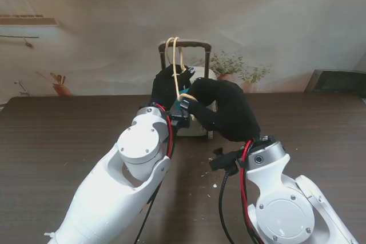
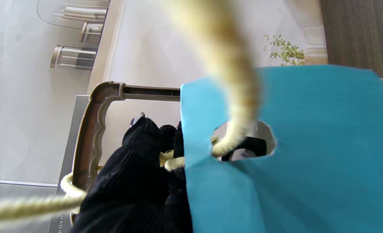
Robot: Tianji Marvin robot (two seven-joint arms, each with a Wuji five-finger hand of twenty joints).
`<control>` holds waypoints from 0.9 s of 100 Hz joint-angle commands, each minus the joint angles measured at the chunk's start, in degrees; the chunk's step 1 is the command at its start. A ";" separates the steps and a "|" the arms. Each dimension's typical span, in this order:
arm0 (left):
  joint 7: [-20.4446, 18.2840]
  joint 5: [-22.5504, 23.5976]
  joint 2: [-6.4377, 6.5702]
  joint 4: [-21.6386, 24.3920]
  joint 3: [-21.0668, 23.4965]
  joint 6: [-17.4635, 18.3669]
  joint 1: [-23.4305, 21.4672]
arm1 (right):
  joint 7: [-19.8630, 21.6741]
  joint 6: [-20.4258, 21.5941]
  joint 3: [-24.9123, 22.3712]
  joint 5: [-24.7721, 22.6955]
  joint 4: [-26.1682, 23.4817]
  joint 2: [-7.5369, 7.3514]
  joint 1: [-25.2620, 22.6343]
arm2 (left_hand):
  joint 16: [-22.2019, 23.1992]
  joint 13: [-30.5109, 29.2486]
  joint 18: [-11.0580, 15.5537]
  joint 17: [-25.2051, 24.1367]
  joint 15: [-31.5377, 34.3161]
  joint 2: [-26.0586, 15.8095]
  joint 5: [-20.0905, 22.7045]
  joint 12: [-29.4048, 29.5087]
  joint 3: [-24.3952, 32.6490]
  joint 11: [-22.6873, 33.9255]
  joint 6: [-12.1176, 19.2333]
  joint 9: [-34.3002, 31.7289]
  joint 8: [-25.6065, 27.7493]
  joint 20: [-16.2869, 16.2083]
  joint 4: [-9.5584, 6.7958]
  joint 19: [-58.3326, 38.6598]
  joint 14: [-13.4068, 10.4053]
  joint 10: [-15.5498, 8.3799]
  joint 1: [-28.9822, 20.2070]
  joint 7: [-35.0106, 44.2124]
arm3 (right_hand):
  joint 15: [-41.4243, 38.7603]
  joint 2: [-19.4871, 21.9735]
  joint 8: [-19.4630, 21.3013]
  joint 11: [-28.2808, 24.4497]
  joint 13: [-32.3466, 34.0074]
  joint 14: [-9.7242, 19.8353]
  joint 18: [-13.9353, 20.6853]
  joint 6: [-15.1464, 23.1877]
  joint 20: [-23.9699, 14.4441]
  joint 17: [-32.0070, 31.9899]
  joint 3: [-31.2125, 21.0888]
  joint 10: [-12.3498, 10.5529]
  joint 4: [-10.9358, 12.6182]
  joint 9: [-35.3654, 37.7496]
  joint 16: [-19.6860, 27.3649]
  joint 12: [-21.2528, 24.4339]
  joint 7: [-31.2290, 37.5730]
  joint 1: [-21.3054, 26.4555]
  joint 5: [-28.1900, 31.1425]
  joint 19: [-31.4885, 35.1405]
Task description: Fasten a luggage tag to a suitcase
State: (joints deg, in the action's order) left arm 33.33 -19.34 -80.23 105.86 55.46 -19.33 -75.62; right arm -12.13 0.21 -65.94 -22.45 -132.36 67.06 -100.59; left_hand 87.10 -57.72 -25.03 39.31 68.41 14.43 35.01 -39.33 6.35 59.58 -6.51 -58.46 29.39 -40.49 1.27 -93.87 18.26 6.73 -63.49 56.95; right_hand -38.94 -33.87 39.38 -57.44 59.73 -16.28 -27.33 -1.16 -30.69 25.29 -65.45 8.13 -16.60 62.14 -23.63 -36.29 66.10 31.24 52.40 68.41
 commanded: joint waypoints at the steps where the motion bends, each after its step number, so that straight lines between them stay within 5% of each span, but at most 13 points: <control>1: -0.90 0.64 0.21 1.85 0.18 -0.75 -0.90 | -0.16 -0.33 0.04 -0.04 0.50 0.10 -0.05 | 2.85 -2.36 0.92 1.05 0.53 0.62 3.56 -1.41 1.29 -1.13 5.59 -1.79 -1.40 -0.22 0.75 -2.39 1.48 0.48 -2.54 -0.29 | -0.50 1.40 0.56 -1.13 0.06 0.83 0.61 3.12 -0.54 -0.39 1.21 -1.26 -0.70 -0.86 -0.85 -0.36 0.49 2.10 -1.40 0.67; 16: -1.78 3.06 0.78 4.16 0.77 -2.51 -2.75 | -2.74 -1.00 0.19 -0.13 1.38 0.73 0.16 | 2.80 -5.28 0.39 3.42 -1.16 0.95 6.86 -1.50 2.15 -2.87 4.59 -4.14 -2.87 -0.77 1.04 -3.96 0.14 0.77 -1.98 -3.05 | -0.53 1.70 0.41 -1.16 0.02 0.74 0.63 3.92 -0.57 -0.42 1.66 -1.27 -0.57 -0.91 -0.87 -0.44 0.16 2.41 -1.90 0.72; 30: -2.82 5.68 1.44 5.93 1.50 -3.45 -4.29 | -4.47 -1.87 0.22 -0.72 2.39 1.14 0.81 | -0.28 -9.05 2.36 4.84 -4.32 1.09 7.64 -1.67 2.23 -3.79 10.40 -5.72 -1.03 0.10 1.22 -5.81 -4.04 -0.43 0.55 -4.27 | -0.73 2.31 0.67 -1.33 -0.07 1.08 0.83 3.86 -0.61 -0.41 2.13 -1.49 -0.52 -1.47 -0.96 -0.57 0.57 2.50 -2.62 0.82; 53: -4.63 8.03 2.33 7.51 2.28 -4.02 -5.65 | -15.83 -3.43 3.38 -3.75 5.83 3.73 3.63 | -0.49 -8.06 2.14 3.75 -4.72 0.58 6.92 -1.81 1.89 -3.97 10.41 -5.14 -0.02 0.52 1.27 -5.17 -3.43 -0.65 0.48 -4.56 | -4.76 5.97 1.07 -4.42 -3.27 0.90 1.00 2.24 -1.31 -1.98 4.64 -0.77 -0.19 -7.96 -1.12 1.11 6.33 4.83 -9.33 2.90; 90: -7.39 9.03 3.69 10.76 3.76 -4.12 -8.01 | -17.25 -7.54 3.18 -4.67 8.93 4.30 6.08 | -0.17 -7.43 1.77 3.25 -4.64 0.35 7.20 -1.86 1.21 -4.00 10.34 -5.27 -0.33 0.61 1.08 -4.75 -2.80 -0.60 0.44 -5.43 | -5.20 5.93 -2.47 -4.68 -5.39 0.80 1.46 10.09 -0.39 -3.71 6.44 -0.39 0.32 -9.15 0.01 2.57 4.48 4.24 -9.94 2.73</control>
State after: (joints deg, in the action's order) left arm 27.29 -10.19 -76.87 114.86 58.88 -23.10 -83.14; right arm -30.31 -6.98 -62.47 -27.55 -124.38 71.25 -94.93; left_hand 87.22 -64.04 -25.06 42.77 64.18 15.19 39.55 -39.56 7.12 55.96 -6.55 -63.01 28.41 -40.39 1.72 -95.39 15.78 8.18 -63.29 51.07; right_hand -43.54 -28.13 38.08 -61.20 55.54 -16.28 -27.28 1.37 -31.33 22.37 -58.74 8.11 -16.61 53.88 -24.23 -34.24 70.42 33.59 43.67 70.33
